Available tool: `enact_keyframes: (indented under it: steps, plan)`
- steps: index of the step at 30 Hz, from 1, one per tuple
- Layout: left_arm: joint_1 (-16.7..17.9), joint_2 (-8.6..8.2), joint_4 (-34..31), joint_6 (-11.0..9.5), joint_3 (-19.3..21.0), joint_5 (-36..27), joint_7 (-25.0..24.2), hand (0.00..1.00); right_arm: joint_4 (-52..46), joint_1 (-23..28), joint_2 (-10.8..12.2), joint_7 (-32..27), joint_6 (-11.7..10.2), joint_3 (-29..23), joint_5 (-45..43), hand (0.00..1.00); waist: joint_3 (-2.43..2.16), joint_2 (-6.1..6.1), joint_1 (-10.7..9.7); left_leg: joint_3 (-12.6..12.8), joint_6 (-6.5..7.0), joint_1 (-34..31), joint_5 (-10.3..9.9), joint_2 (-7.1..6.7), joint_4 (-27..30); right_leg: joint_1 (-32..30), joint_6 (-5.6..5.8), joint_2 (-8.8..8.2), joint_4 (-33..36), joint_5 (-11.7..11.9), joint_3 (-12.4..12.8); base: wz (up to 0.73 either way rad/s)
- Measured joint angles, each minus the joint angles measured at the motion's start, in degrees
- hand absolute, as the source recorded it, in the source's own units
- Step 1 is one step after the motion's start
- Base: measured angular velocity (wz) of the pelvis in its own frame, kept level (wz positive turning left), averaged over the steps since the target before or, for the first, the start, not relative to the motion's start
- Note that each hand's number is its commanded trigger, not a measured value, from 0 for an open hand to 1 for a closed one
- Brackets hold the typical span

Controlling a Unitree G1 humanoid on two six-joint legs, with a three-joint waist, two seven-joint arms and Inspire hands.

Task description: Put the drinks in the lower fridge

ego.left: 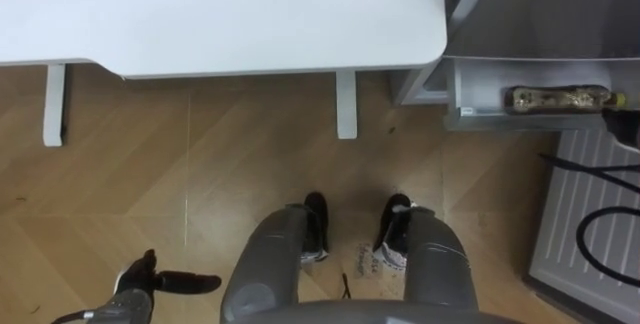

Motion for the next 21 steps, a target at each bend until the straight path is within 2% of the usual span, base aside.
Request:
enact_keyframes:
  steps: [11,21]
  plan:
    - [0.0,0.02,0.04,0.25,0.01,0.02,-0.59,0.0,0.01,0.02,0.0,0.74,0.17,-0.3,-0.04,0.0,0.0,-0.01,-0.03,0.03,0.0,0.08,0.0,-0.12,0.0,0.0,0.0,-0.03,0.12,-0.01,0.15,0.0]
    - [-0.01,0.08,0.2,1.18,0.01,-0.04,-1.44,0.0,0.16,0.51,0.0,2.64,2.02,-0.2,-0.72,0.0,-0.06,-0.57,-0.38,0.02,0.01,0.56,0.0,0.0,-0.07,0.67,-0.04,-0.03,-0.14,0.05,-0.07,0.0]
